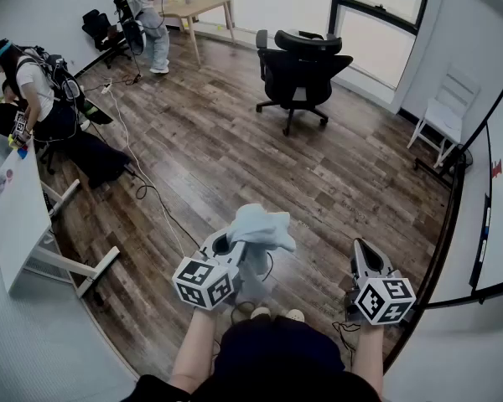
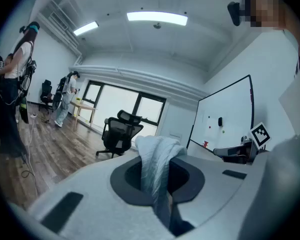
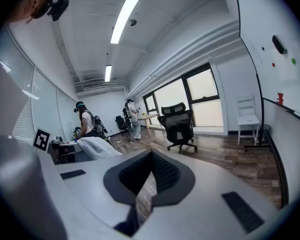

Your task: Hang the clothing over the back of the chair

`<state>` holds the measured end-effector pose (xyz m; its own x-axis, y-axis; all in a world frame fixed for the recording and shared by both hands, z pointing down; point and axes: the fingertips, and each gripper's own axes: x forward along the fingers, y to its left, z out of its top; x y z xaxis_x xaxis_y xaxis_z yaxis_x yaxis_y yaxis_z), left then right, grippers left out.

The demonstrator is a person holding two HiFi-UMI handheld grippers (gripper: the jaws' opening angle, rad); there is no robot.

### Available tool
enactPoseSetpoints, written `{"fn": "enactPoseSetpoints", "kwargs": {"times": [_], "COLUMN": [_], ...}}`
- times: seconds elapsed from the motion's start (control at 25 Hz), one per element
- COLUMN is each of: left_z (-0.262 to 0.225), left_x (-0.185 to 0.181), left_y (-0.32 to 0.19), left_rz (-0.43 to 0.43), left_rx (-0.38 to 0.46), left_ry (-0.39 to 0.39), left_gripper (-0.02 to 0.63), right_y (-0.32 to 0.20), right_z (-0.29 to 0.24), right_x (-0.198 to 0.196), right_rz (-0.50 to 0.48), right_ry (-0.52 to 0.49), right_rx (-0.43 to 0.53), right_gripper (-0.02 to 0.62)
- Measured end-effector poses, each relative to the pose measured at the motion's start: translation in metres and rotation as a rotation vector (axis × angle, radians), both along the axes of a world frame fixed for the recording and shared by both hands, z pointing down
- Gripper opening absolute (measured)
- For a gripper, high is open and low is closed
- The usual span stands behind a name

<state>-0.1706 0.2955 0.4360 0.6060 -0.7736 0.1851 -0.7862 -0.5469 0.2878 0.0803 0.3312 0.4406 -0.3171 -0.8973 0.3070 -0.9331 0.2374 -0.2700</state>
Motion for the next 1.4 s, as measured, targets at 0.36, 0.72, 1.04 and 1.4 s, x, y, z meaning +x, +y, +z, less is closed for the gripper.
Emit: {"fn": "enactPoseSetpoints", "kwargs": {"times": [0.36, 0.72, 1.04, 1.4], "left_z": [0.003, 0.011, 0.026, 0.031], "left_x": [-0.007, -0.024, -0.034, -0.044], "left_y": [0.004, 0.016, 0.027, 0.012], "left_rz": [-0.010, 0.000, 0.048, 0.052], "left_rx": [-0.010, -0.015, -0.024, -0.034], "left_ry": [0.006, 0.015, 0.010, 0.002], "left_gripper": [0.017, 0.017, 0.017, 0.017], "right_y": [0.001, 0.010, 0.029, 0.023], "right_z": [0.002, 0.007, 0.026, 0.032], "right_x": [-0.007, -0.022, -0.041, -0.050], "right_rz": [-0.001, 0.030, 0.066, 0.071], "right_ry": [-0.008, -0.033, -0.046, -0.051], "right_rx": [0.001, 0.012, 0.003, -0.015], "right_gripper": [0.000, 0.000, 0.000, 0.000]}}
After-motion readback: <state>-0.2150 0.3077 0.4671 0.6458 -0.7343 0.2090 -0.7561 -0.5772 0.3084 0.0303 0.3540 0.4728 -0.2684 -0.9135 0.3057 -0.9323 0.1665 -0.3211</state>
